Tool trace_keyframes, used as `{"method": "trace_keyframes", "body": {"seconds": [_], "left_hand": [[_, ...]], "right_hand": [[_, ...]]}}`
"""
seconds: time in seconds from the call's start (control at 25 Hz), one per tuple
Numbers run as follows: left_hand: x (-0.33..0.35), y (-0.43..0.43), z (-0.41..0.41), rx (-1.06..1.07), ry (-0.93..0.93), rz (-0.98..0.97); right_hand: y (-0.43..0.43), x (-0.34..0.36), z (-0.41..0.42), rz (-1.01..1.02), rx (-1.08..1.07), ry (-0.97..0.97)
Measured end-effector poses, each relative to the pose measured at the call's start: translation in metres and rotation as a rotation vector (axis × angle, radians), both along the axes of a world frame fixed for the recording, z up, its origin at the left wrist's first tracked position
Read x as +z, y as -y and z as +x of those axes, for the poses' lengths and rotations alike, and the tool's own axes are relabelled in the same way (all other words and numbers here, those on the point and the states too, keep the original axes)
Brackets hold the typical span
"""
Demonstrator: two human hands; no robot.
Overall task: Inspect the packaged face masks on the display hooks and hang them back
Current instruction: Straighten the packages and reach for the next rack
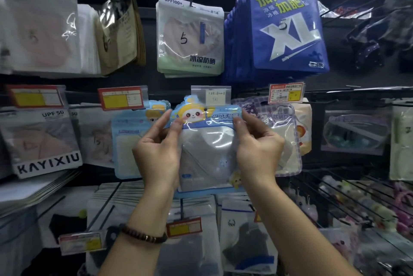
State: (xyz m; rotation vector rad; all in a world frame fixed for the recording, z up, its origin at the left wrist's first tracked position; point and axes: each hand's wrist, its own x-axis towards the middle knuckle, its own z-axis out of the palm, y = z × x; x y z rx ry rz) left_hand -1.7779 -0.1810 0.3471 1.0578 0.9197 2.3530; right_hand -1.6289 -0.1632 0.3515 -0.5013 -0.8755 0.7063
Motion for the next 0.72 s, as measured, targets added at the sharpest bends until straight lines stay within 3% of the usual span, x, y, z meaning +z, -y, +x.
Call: {"method": "trace_keyframes", "body": {"seconds": [0.48, 0.6, 0.72], "left_hand": [[0.015, -0.013, -0.012, 0.073, -0.141, -0.014], [0.014, -0.01, -0.011, 0.158, -0.264, -0.001], [0.011, -0.01, -0.012, 0.339, -0.507, 0.003]], "right_hand": [[-0.016, 0.012, -0.006, 0.0, -0.084, 0.099], [-0.016, 0.015, -0.002, -0.018, -0.151, 0.179], [-0.014, 0.017, 0.003, -0.054, -0.145, 0.258]]}}
